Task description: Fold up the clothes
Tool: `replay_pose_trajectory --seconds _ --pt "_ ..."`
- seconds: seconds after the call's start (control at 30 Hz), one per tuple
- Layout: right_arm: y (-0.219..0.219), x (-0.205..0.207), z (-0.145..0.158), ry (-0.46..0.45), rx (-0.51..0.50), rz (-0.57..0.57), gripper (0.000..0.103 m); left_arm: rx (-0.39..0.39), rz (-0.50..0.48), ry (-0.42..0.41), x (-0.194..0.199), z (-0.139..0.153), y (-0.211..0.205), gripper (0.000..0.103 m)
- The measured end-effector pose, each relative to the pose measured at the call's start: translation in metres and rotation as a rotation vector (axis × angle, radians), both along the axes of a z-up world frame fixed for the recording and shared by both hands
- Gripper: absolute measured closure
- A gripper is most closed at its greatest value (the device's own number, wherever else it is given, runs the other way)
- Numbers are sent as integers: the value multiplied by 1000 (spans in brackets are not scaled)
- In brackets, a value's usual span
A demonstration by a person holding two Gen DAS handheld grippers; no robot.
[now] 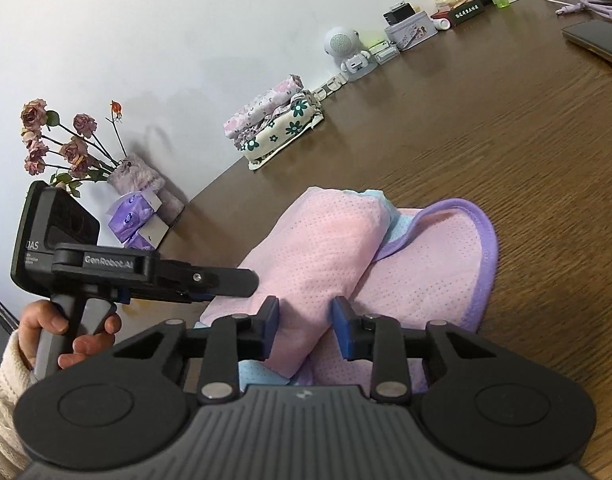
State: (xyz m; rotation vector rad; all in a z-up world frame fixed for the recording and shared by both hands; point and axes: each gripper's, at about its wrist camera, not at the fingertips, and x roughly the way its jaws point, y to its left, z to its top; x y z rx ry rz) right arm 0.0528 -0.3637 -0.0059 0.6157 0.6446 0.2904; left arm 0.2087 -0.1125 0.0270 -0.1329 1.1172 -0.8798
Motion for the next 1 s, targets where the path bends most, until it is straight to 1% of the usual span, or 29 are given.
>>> replay_pose_trajectory --seconds 0.07,0.13,0.27,0.47,0.7,0.87,1.0 --pt "1 1 0 0 1 1 75 16 -16 -37 -4 4 -2 90" --pt "3 4 0 -1 5 6 75 32 -32 -73 -8 9 -4 93" --pt "5 6 3 -18 17 10 75 190 -66 -254 -28 26 -28 94" --pt "-8 -7 6 -47 19 -32 74 440 -125 -541 -63 51 -68 94" --pt "-34 -33 5 -72 9 -107 74 661 -259 -838 -131 28 -117 94" --pt "-55 -53 -1 -68 13 -166 74 815 -357 -1049 -180 10 -151 94" --pt "-66 -65 -5 -64 15 -195 74 855 -420 -1128 -208 -6 -163 93"
